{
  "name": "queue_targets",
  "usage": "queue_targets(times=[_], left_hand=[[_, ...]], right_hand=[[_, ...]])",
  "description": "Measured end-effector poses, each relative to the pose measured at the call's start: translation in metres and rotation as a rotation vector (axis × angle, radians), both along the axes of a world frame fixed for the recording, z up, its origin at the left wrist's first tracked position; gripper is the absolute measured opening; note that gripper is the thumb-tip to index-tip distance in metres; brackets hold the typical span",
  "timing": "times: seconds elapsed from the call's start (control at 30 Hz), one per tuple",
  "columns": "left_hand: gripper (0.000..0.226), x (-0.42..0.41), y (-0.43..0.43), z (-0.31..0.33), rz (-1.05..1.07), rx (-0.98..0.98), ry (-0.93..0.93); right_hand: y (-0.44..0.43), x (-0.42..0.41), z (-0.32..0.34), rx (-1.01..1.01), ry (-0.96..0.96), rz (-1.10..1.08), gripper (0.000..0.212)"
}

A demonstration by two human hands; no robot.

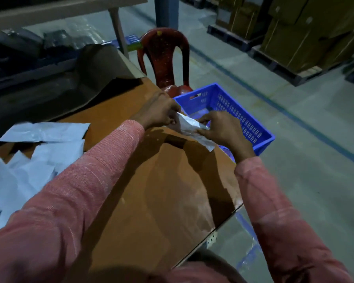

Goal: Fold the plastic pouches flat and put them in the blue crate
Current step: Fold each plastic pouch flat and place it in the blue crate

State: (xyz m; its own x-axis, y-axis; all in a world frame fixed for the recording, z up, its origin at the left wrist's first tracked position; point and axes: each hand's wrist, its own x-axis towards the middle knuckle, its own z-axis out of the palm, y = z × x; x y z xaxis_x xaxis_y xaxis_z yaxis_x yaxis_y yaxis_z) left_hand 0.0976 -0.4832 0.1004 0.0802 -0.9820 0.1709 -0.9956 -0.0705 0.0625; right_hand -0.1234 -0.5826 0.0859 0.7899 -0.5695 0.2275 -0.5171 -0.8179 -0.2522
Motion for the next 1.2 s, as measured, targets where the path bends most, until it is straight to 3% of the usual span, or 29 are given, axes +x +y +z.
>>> queue_targets(times=[0.23, 0.4, 0.6, 0.83, 0.9, 1.03, 1.2], left_hand=[[0.021, 0.016, -0.104, -0.024, -0.059, -0.044, -0.119], [0.025, 0.034, -0.181, -0.060, -0.095, 0.047, -0.222], [0.020, 0.059, -0.248, -0.102, -0.120, 0.100, -0.265], [0.015, 0.086, -0.294, -0.174, -0.152, 0.171, -0.302], [0.012, 0.094, -0.299, -0.195, -0.166, 0.244, -0.256], [0.040, 0.101, -0.302, -0.215, -0.137, 0.521, -0.177], [0.049, 0.104, -0.306, -0.231, -0.037, 0.807, -0.097]], right_hand=[[-0.088, 0.008, -0.047, -0.041, -0.156, -0.152, 0.026], [-0.149, 0.027, -0.101, 0.014, -0.196, -0.216, 0.026], [-0.203, 0.051, -0.146, 0.201, -0.099, -0.175, 0.026], [-0.218, 0.096, -0.218, 0.275, 0.058, -0.184, 0.017], [-0.220, 0.106, -0.239, 0.313, 0.064, -0.190, 0.016], [-0.225, 0.127, -0.270, 0.365, 0.074, -0.174, 0.014], [-0.230, 0.147, -0.291, 0.370, 0.082, -0.175, 0.015]])
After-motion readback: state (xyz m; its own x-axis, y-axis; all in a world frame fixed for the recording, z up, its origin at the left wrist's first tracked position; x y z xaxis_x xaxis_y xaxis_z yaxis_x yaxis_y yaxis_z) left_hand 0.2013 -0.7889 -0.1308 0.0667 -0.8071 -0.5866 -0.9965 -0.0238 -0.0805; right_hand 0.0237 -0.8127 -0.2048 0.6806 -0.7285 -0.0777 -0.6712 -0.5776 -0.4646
